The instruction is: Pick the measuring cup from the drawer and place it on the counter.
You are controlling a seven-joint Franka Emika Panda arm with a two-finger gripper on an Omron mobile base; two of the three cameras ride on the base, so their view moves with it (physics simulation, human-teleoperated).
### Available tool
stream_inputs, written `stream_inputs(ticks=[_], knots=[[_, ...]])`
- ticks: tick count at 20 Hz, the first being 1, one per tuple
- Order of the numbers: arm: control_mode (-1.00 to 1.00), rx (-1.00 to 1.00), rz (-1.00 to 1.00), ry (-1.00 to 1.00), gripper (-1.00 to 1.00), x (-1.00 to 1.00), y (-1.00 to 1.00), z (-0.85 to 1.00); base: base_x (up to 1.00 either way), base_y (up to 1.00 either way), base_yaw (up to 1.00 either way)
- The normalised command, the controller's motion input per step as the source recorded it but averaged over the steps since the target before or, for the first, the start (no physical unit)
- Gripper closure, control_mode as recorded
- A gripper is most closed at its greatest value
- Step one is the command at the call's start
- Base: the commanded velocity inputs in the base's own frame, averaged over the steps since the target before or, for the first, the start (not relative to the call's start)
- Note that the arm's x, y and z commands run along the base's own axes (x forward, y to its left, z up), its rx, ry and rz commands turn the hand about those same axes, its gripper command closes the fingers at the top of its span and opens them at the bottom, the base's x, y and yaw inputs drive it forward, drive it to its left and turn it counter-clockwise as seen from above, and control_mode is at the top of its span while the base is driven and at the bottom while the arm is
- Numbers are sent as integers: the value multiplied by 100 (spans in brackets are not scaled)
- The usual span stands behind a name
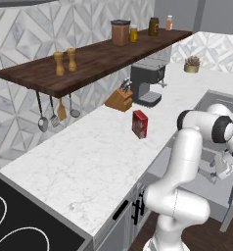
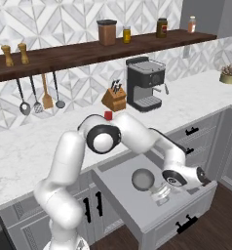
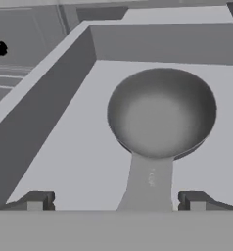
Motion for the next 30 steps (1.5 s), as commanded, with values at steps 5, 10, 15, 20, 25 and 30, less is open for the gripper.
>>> stream_inputs(ticks=[5,10,15,20,25,30], knots=[[-100,0,0,0,-100,21,2,-42,0,0,0],[-100,0,-1,2,-100,36,0,-32,0,0,0],[-100,0,-1,1,-100,41,-2,-36,0,0,0],[-100,0,0,0,-100,4,1,-64,0,0,0],[-100,-5,0,0,100,-32,61,-95,0,0,0],[-100,-9,0,0,100,-36,86,-94,0,0,0]])
